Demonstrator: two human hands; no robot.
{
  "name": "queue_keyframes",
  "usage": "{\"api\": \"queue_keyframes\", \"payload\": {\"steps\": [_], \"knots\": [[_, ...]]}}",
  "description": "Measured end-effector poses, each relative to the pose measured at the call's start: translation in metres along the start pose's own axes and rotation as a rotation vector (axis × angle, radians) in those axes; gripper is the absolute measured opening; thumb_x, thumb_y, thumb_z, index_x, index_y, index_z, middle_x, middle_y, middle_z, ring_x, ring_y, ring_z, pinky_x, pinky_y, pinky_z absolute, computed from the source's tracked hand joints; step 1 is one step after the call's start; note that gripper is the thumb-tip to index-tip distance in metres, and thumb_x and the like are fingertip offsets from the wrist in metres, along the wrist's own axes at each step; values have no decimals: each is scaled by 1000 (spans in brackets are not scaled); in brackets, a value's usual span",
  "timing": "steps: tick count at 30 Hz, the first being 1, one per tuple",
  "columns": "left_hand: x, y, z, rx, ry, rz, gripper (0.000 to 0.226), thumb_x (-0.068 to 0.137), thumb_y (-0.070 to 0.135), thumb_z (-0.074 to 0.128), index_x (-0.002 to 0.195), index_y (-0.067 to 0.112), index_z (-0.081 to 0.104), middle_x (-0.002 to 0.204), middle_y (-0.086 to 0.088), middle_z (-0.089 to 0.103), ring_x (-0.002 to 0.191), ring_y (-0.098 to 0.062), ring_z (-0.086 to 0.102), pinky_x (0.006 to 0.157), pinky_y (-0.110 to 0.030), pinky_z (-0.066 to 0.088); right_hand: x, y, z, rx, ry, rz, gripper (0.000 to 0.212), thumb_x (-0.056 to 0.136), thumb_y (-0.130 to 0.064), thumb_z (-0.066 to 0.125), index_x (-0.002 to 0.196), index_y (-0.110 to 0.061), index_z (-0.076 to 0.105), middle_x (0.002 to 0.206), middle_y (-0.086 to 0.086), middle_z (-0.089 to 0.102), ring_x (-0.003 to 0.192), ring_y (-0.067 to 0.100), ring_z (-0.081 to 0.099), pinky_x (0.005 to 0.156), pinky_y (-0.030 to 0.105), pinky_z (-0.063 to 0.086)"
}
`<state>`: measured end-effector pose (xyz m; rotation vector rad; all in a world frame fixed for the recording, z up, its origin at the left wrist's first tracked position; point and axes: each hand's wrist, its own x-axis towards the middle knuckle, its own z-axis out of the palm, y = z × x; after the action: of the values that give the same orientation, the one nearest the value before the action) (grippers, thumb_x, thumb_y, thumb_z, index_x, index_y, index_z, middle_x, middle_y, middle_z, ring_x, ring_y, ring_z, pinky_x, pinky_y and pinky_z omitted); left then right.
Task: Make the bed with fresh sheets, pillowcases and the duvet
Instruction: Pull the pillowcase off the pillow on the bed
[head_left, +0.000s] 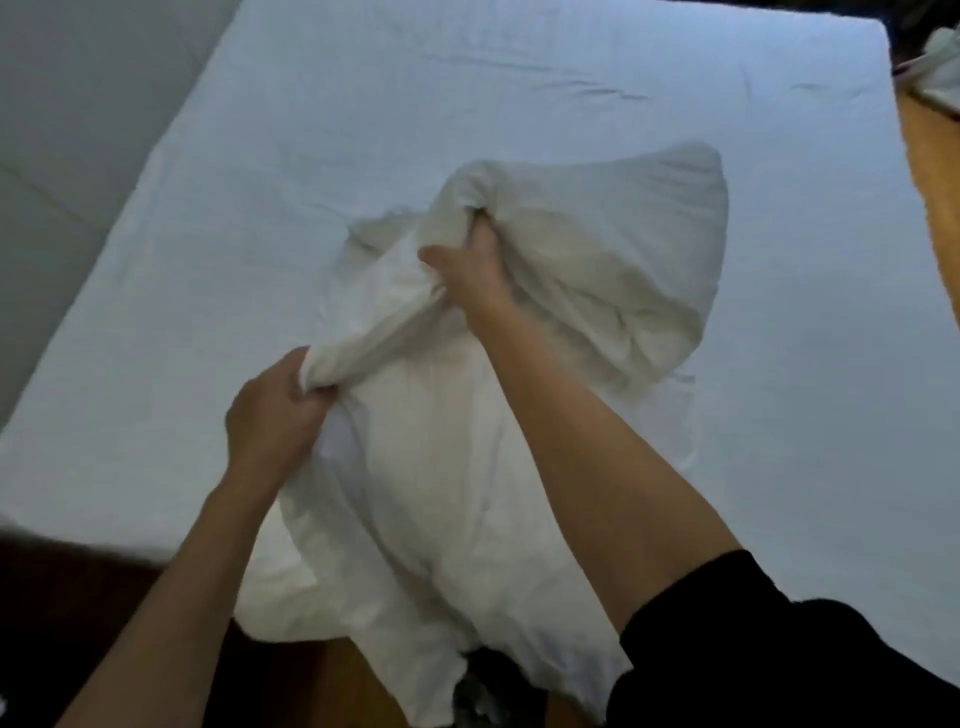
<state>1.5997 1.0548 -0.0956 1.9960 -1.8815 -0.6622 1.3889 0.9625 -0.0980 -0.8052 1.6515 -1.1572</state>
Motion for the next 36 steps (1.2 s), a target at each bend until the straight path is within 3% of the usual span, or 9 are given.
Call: {"api": "queue_keyframes", "payload": {"steps": [1,3,5,7,10,19,27,32,36], "knots": [[5,-23,-20,13,36,-79,48,72,42,55,116,26,64,110,-14,68,101,-38,62,78,-41,46,-2,-9,28,-26,-152,8,74,78,-6,72,142,-3,35,137,18,48,124,34,48,99,49,45],[13,-77,-40,64,29,-272,50,79,41,60,124,20,59,120,-18,62,106,-40,58,84,-43,44,-12,-14,76,-154,-372,5,72,83,-9,68,145,-5,31,143,16,42,128,32,44,95,40,47],[16,-132,-37,142,-121,-450,49,85,32,60,131,16,51,126,-20,57,110,-39,55,89,-42,44,-31,-3,104,-346,-519,-29,70,83,-20,68,143,-5,36,143,16,43,129,30,43,93,32,42],[10,-168,-22,206,-299,-564,57,88,24,57,141,17,38,135,-20,50,116,-37,52,95,-43,44,-49,19,107,-459,-600,-2,67,84,-25,68,142,-7,39,145,14,42,132,28,42,103,34,35],[-3,-178,11,179,-369,-600,73,90,27,59,151,16,21,143,-20,43,124,-37,47,100,-43,41,-66,66,78,-588,-657,125,60,91,-26,62,144,-11,37,147,10,41,133,25,41,108,37,35],[-13,-92,94,172,-512,-446,62,94,36,52,149,16,29,140,-17,45,125,-33,47,100,-39,42,-78,162,-84,-702,-327,429,43,92,-26,57,133,-14,49,130,9,56,116,24,55,96,34,44],[35,23,167,240,-530,-189,61,96,33,50,150,19,25,151,-15,31,135,-32,34,104,-41,37,-12,160,-177,-661,-55,341,38,93,-22,53,130,-16,54,126,4,59,111,20,57,90,31,43],[85,102,217,187,-455,18,65,97,39,48,153,24,18,159,-14,13,144,-30,17,112,-41,29,54,149,-211,-715,5,243,41,93,-25,55,133,-17,51,133,7,52,117,22,54,96,35,42],[141,148,258,201,-458,114,76,95,51,47,154,28,4,160,-14,-3,148,-31,2,118,-44,18,122,143,-221,-744,23,222,57,92,-33,58,143,-17,37,142,11,43,124,27,49,100,39,41]]}}
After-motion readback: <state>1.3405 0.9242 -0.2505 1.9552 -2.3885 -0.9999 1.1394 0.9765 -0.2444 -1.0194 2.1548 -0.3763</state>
